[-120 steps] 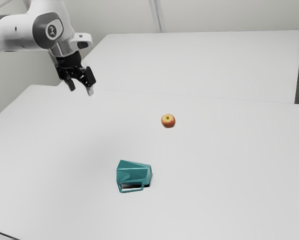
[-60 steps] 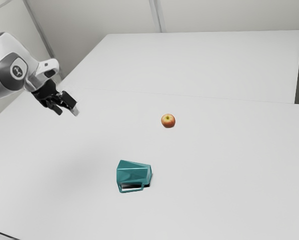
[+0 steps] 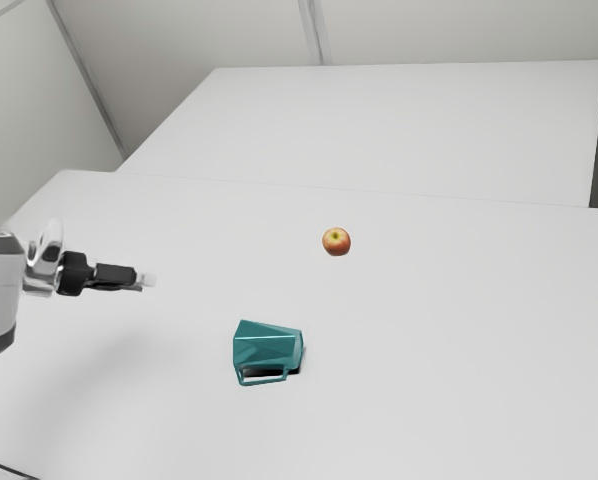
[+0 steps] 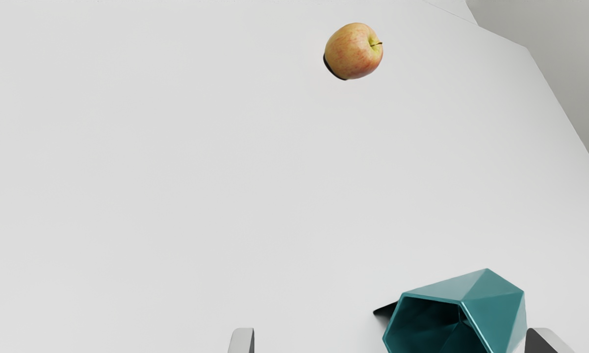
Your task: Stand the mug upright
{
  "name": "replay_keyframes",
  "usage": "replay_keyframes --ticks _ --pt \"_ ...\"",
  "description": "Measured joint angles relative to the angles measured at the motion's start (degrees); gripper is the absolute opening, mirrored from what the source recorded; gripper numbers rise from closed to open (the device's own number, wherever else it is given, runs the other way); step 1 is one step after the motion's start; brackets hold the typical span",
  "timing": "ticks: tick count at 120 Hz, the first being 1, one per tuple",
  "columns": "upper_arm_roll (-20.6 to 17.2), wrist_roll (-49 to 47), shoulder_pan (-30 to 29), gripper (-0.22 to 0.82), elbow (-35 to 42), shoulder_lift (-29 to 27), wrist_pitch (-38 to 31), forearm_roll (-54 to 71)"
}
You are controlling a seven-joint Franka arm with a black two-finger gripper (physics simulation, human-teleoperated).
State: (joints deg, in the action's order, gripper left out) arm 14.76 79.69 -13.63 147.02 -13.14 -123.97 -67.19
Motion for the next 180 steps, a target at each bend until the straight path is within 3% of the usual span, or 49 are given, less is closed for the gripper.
replay_keyframes --ticks 30,53,69,84,108,165,180 --pt "-0.6 18.2 0.7 0.60 2.1 3.1 1.6 -11.0" --pt "-0.5 27.9 5.4 0.60 3.9 3.7 1.9 -16.3" --pt "8.5 33.0 16.8 0.60 6.0 1.9 1.2 -17.8" --pt "10.7 36.8 19.1 0.60 11.6 -4.4 -0.5 -18.0" --pt "10.9 41.6 19.3 0.60 16.5 -8.2 -3.6 -17.8" --pt "10.2 48.2 23.0 0.60 12.7 1.7 -5.9 -19.9" --pt "7.1 49.2 23.8 0.60 12.5 2.7 -6.0 -23.2"
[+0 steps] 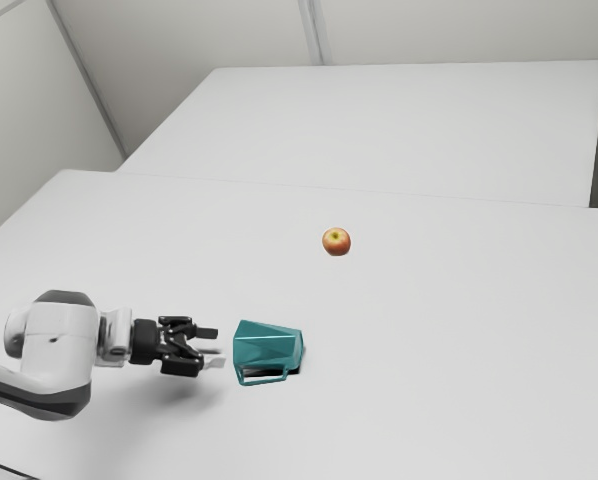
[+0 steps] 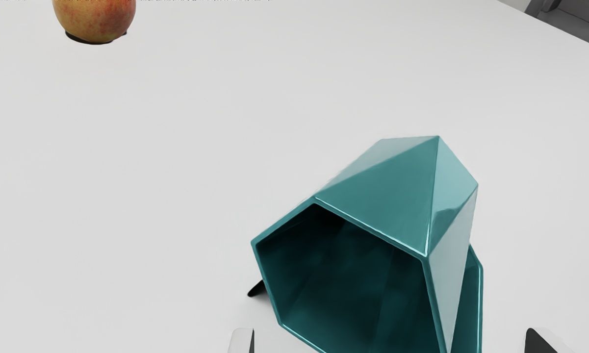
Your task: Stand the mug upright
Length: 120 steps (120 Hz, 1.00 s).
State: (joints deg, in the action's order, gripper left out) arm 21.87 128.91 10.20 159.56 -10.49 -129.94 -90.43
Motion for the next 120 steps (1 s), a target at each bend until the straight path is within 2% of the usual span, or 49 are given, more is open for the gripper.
replay_keyframes --ticks 24,45,120 --pt "-2.0 1.3 0.9 0.60 0.0 1.3 -0.1 -4.7" --pt "-3.6 2.4 1.7 0.56 -1.7 3.0 -0.1 -8.7" --pt "-8.1 5.0 2.4 0.10 -3.1 5.2 -0.2 -17.5"
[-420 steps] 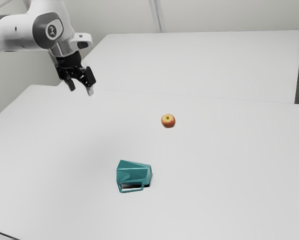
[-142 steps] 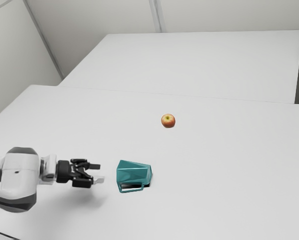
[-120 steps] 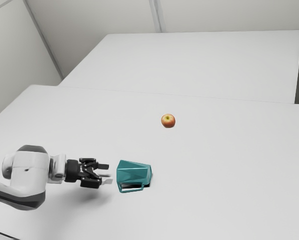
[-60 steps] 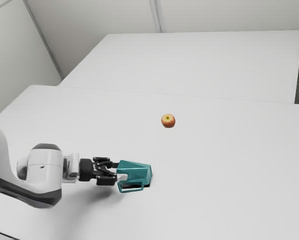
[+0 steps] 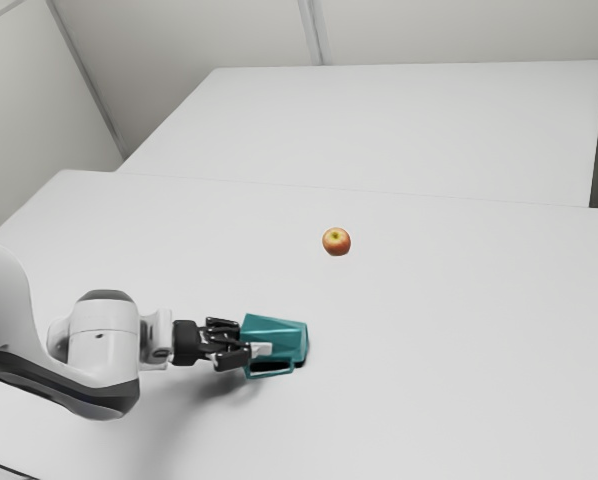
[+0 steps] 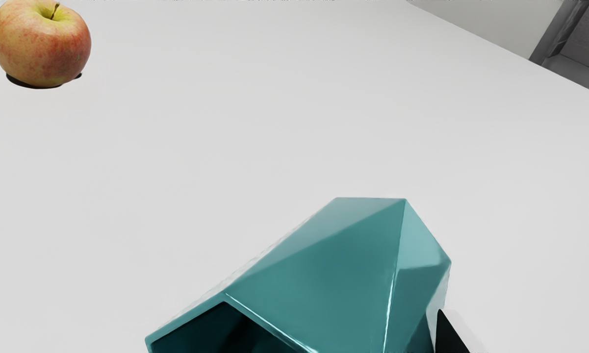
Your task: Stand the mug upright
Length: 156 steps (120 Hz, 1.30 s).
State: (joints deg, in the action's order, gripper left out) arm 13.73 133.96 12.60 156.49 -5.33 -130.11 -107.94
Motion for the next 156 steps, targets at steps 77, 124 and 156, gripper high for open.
replay_keyframes --ticks 77,124,156 --pt "-0.1 -0.1 0.0 -0.17 -9.9 -1.2 -3.4 7.6" --pt "-0.7 -29.4 -4.4 -0.18 -11.4 -10.9 -9.5 63.7" --pt "-1.1 -55.9 -6.5 -0.18 -16.8 -9.0 -6.3 98.7"
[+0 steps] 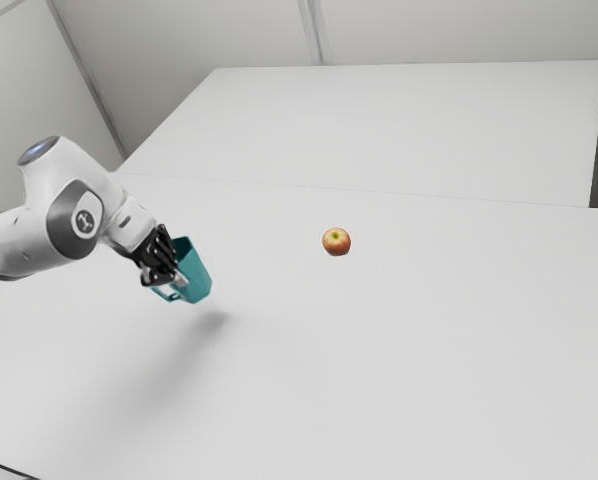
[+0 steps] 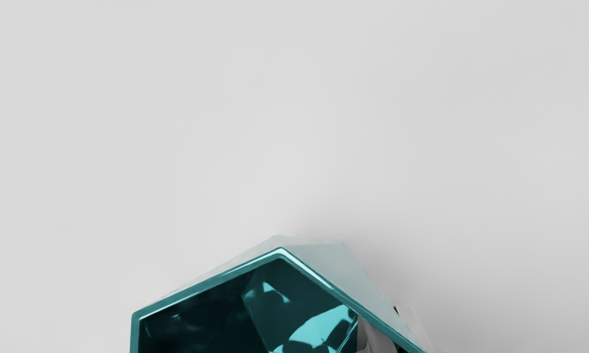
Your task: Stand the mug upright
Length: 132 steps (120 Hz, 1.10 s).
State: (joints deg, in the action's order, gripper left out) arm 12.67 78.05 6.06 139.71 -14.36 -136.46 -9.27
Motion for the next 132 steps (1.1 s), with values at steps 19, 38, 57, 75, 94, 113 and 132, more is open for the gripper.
replay_keyframes --ticks 19,38,57,75,94,113,132 --pt "-0.8 -13.6 0.3 -0.18 -2.7 3.8 2.8 7.2" --pt "-2.6 -24.8 1.5 -0.18 -3.1 5.0 4.0 9.0" --pt "-2.8 -33.7 3.4 -0.18 -3.1 5.8 4.3 9.4" --pt "-2.8 -40.6 5.3 -0.18 -3.1 6.9 3.5 9.5" --pt "-2.8 -46.3 6.6 -0.18 -3.1 7.7 2.5 9.6" --pt "-3.7 -50.9 7.4 -0.18 -3.1 8.0 1.9 9.6" --pt "-4.0 -54.7 7.4 -0.18 -3.0 9.1 1.7 9.5"
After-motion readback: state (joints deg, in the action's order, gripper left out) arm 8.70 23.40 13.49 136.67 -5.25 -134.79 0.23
